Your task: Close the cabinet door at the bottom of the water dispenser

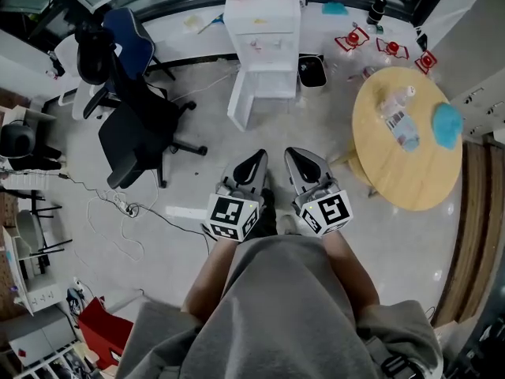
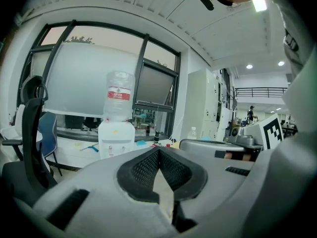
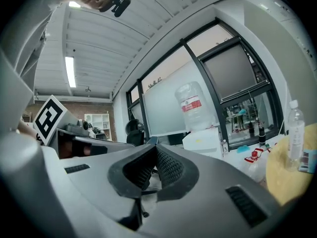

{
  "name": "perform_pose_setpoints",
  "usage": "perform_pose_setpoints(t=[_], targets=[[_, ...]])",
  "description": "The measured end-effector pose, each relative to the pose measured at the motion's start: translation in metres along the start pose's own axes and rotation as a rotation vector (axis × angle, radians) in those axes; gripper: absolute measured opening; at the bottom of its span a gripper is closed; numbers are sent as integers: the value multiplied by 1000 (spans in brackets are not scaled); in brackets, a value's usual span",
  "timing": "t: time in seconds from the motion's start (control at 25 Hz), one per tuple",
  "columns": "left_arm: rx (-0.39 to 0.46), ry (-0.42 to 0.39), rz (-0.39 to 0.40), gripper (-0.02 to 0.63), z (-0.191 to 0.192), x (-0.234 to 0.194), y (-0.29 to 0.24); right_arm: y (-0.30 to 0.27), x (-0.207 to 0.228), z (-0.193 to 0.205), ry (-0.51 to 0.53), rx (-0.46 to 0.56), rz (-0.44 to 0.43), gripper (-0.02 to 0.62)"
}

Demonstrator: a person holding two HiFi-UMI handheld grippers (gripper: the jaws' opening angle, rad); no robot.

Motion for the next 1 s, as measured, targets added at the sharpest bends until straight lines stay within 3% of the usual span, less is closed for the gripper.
perform_pose_setpoints(t=[1.0], targets=[[-83,83,103,8,-18,-191,-101,-200,44,6,-43,-77,114,11]])
Point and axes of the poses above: the fingertips, and each gripper's own axes: y backward along the fingers, x to its right, z out of its underside, the point moved 5 cm from there along y, backward along the fingers, and after that the axes turned 8 degrees about z, right-handed, at the moved point
